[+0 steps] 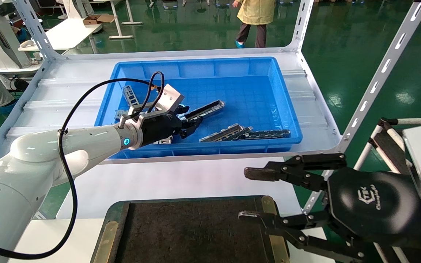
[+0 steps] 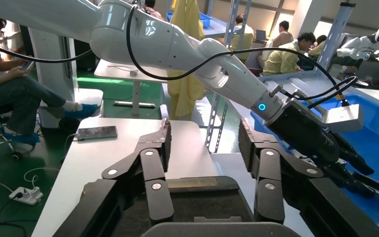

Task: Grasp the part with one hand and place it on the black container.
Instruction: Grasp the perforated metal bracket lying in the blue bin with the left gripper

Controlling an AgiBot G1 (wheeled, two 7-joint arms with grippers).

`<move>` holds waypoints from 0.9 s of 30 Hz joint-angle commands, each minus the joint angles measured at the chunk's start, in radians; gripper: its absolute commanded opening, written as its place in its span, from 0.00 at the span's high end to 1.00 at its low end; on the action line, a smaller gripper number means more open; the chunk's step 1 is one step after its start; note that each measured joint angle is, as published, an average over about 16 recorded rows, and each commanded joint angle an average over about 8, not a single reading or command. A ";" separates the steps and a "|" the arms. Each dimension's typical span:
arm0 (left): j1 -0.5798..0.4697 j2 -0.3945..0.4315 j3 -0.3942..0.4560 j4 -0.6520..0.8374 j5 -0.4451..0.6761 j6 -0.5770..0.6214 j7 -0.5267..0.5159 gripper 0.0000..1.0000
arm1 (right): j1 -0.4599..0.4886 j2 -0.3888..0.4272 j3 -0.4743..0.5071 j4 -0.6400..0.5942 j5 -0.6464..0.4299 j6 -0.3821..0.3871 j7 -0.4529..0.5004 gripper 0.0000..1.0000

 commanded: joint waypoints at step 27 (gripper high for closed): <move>-0.030 -0.021 0.044 0.013 -0.138 0.015 0.055 1.00 | 0.000 0.001 -0.002 0.000 0.001 0.001 -0.001 1.00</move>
